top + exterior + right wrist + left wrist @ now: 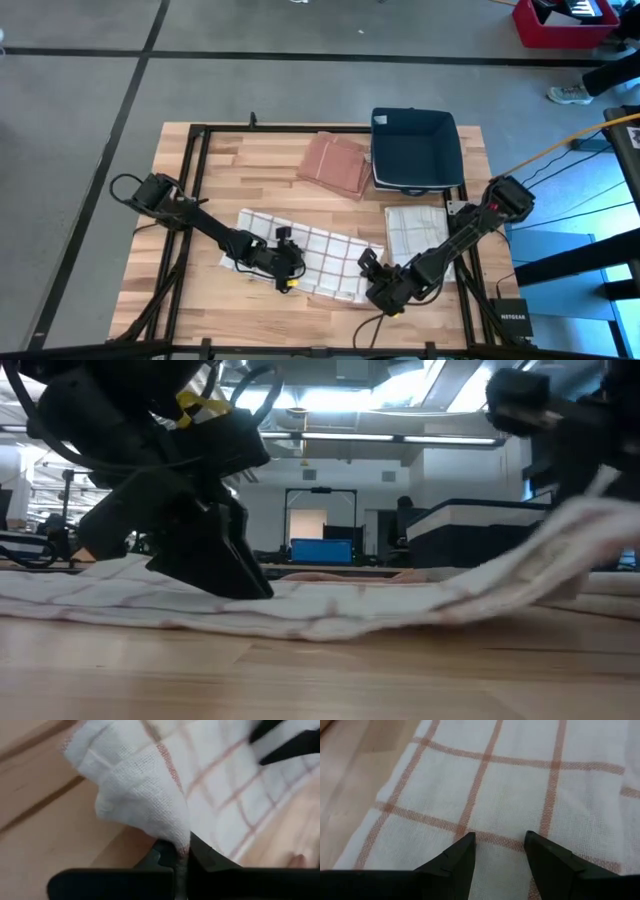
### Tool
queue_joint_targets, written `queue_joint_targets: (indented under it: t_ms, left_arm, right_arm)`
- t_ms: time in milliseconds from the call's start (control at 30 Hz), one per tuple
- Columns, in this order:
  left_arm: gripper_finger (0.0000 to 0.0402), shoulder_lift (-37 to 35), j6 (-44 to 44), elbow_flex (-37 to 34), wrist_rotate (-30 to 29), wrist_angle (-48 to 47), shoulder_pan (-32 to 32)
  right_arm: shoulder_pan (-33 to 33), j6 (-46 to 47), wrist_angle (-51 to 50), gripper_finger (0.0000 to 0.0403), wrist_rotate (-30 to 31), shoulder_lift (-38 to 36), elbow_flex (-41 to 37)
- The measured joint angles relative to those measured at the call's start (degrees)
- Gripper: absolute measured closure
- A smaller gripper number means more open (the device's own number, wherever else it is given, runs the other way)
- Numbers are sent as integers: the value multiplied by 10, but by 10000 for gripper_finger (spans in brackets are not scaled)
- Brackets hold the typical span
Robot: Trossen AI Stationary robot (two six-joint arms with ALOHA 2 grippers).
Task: Fold towel
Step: Fold the white towel
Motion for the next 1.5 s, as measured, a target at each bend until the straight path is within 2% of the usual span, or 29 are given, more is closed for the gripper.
queue_joint_targets:
  t_ms: [200, 300, 467, 567, 733, 900, 1033, 1200, 1333, 1500]
  left_arm:
    - [235, 2, 8, -1, 9, 28, 0]
    - [235, 2, 10, -1, 11, 28, 0]
    - [235, 2, 39, 2, 7, 24, -1]
    - [235, -23, 57, 18, 12, -36, -6]
    - [235, -84, 34, 35, -13, -144, -21]
    - [235, -69, -25, 32, -19, -226, -17]
    - [235, -39, -18, 31, -9, -174, -16]
    - [235, -4, 38, 29, 14, -22, -15]
    - [235, 13, 77, 34, 24, 47, -5]
    - [235, 28, 104, 64, 21, 42, 3]
  right_arm:
    - [-16, -70, 16, 390, 84, -7, 58]
    - [-37, -112, 62, 392, 90, -8, 84]
    - [-72, -233, 201, 389, 78, 1, 87]
    - [-88, -241, 241, 390, 68, 7, 87]
    - [-85, -223, 200, 392, 73, 8, 87]
    - [-65, -191, 169, 392, 73, 8, 87]
    - [-50, -184, 148, 392, 96, 8, 87]
    - [-43, -184, 130, 389, 108, 2, 87]
    - [-53, -234, 183, 392, 82, 1, 87]
    - [-81, -300, 301, 392, 21, 1, 87]
